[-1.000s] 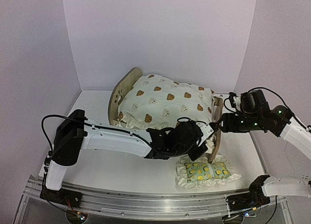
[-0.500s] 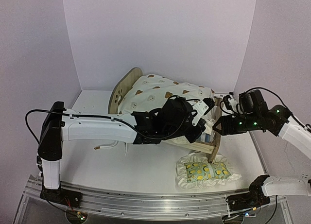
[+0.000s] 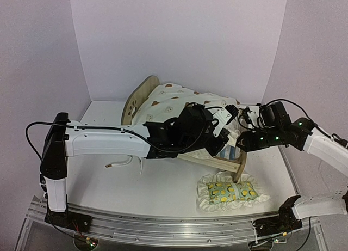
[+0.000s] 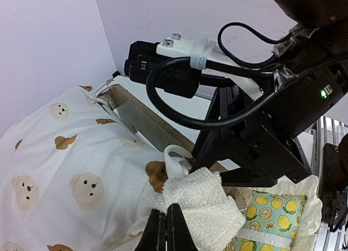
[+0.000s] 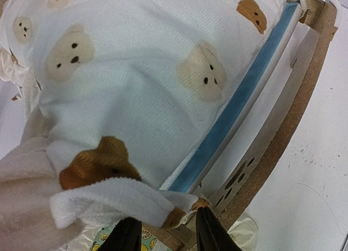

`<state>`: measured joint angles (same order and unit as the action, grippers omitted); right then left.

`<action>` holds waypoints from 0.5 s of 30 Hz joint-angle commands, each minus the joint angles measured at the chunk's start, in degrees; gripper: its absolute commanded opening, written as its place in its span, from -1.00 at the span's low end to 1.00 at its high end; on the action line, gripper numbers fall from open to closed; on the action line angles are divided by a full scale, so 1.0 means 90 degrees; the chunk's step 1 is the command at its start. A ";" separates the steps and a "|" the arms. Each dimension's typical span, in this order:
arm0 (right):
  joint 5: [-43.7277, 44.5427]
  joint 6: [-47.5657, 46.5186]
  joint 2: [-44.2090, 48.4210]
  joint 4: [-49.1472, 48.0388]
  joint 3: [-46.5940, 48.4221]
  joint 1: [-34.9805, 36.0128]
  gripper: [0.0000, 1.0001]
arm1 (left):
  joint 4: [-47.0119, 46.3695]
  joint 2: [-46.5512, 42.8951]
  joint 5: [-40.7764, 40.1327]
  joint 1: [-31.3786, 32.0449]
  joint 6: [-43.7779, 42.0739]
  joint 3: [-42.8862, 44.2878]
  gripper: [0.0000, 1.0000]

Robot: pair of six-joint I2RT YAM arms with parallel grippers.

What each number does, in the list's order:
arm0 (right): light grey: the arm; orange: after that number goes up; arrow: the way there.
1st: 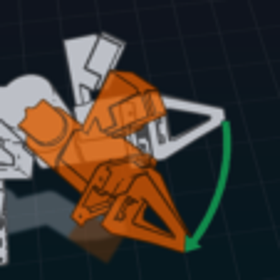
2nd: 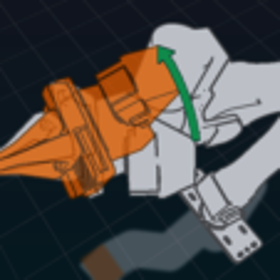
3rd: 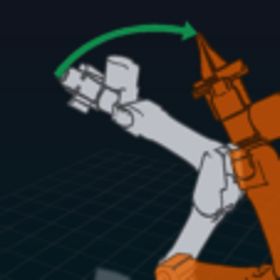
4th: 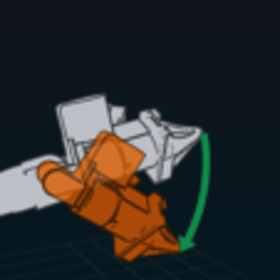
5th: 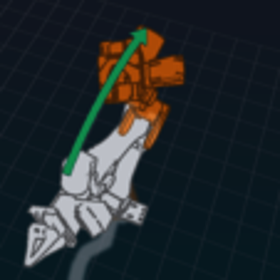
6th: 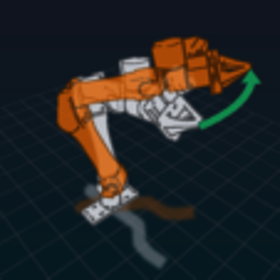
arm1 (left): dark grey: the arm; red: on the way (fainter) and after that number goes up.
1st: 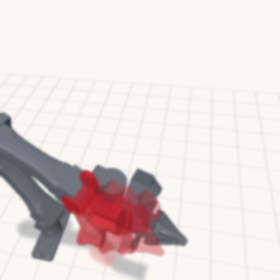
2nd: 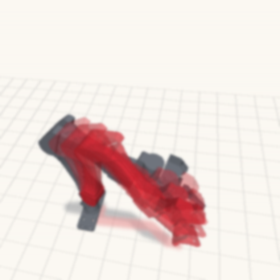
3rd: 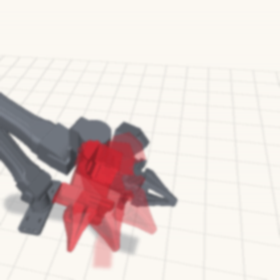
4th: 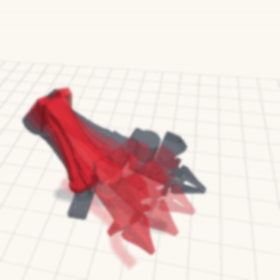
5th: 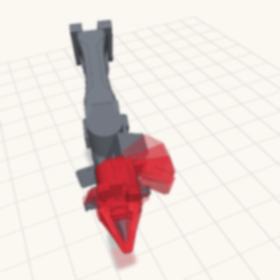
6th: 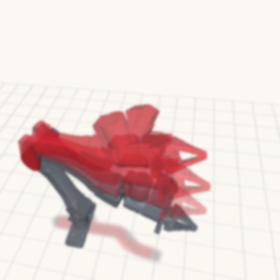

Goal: Set up the pet bed

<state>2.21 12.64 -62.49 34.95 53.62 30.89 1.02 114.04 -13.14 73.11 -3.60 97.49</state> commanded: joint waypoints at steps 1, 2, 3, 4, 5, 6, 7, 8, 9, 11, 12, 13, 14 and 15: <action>0.0199 -0.0112 -0.0129 -0.0269 -0.0150 0.0025 -0.32 | -0.0240 -0.0474 0.0073 -0.0022 -0.0086 0.0096 -1.00; 0.0211 -0.0110 -0.0159 -0.0288 -0.0161 0.0024 -0.37 | -0.0253 -0.0480 0.0073 -0.0027 -0.0082 0.0086 -1.00; 0.0230 -0.0107 -0.0177 -0.0302 -0.0165 0.0028 -0.41 | -0.0254 -0.0471 0.0073 -0.0024 -0.0076 0.0083 -1.00; 0.0249 -0.0106 -0.0189 -0.0321 -0.0172 0.0027 -0.47 | -0.0252 -0.0472 0.0076 -0.0026 -0.0076 0.0081 -1.00; 0.0266 -0.0107 -0.0198 -0.0334 -0.0178 0.0025 -0.54 | -0.0250 -0.0473 0.0076 -0.0030 -0.0076 0.0077 -1.00; 0.0281 -0.0105 -0.0204 -0.0344 -0.0179 0.0025 -0.61 | -0.0250 -0.0468 0.0074 -0.0035 -0.0074 0.0074 -1.00; 0.0291 -0.0094 -0.0204 -0.0352 -0.0177 0.0027 -0.67 | -0.0250 -0.0462 0.0073 -0.0038 -0.0076 0.0075 -1.00; 0.0292 -0.0086 -0.0197 -0.0347 -0.0172 0.0027 -0.72 | -0.0250 -0.0462 0.0073 -0.0041 -0.0078 0.0072 -1.00; 0.0297 -0.0069 -0.0180 -0.0342 -0.0168 0.0028 -0.74 | -0.0250 -0.0459 0.0077 -0.0046 -0.0073 0.0071 -1.00; 0.0310 -0.0030 -0.0117 -0.0339 -0.0159 0.0028 -0.74 | -0.0250 -0.0454 0.0083 -0.0052 -0.0061 0.0069 -1.00; 0.0311 -0.0001 -0.0070 -0.0338 -0.0160 0.0026 -0.70 | -0.0250 -0.0451 0.0083 -0.0052 -0.0063 0.0074 -1.00; 0.0311 0.0018 -0.0021 -0.0335 -0.0166 0.0024 -0.67 | -0.0250 -0.0444 0.0083 -0.0062 -0.0067 0.0080 -1.00; 0.0307 0.0021 0.0029 -0.0330 -0.0167 0.0024 -0.67 | -0.0250 -0.0438 0.0083 -0.0066 -0.0059 0.0077 -1.00; 0.0304 0.0020 0.0080 -0.0329 -0.0174 0.0024 -0.67 | -0.0258 -0.0442 0.0092 -0.0060 -0.0052 0.0076 -1.00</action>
<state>4.43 12.29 -64.16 33.43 51.92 30.89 1.02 114.02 -13.06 72.90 -3.60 97.47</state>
